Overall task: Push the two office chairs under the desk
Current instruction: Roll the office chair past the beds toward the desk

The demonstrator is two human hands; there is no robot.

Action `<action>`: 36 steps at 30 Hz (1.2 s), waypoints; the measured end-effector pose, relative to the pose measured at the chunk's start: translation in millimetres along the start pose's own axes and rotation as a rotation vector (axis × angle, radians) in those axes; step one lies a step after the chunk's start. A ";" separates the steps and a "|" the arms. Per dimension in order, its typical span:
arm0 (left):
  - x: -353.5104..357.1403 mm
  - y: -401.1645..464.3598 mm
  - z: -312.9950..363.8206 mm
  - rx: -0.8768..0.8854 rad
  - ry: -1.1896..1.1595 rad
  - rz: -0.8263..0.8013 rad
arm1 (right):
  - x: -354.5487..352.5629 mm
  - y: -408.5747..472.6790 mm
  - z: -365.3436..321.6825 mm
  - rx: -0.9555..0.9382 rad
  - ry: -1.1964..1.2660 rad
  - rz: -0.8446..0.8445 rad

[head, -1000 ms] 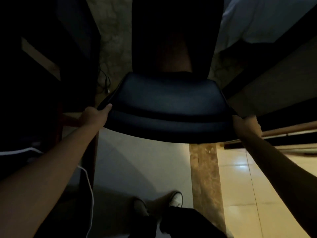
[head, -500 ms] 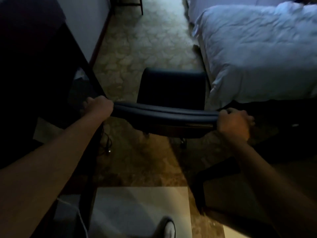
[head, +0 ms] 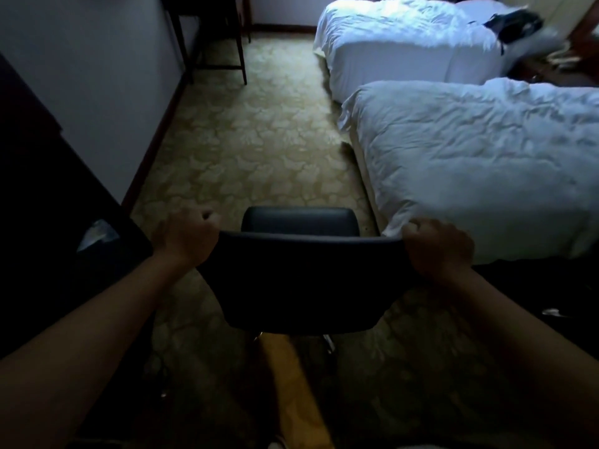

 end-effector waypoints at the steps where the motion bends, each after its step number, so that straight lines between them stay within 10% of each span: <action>1: 5.6 16.1 4.3 -0.002 -0.002 -0.028 | 8.4 16.6 1.3 -0.005 -0.008 -0.041; 11: 79.6 155.4 10.3 -0.092 0.038 -0.263 | 86.7 144.0 -17.4 -0.049 0.124 -0.205; 36: 208.3 497.5 116.4 -0.306 0.066 -0.039 | 285.5 571.5 -11.3 -0.012 0.162 -0.406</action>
Point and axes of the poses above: each hand's wrist, its own y-axis towards the middle knuckle, its own x-axis out of the palm, z = x × y, the point moved 9 cm from there along y, towards the middle knuckle, and after that the axes turned 12 degrees about z, right-handed, at the moved point
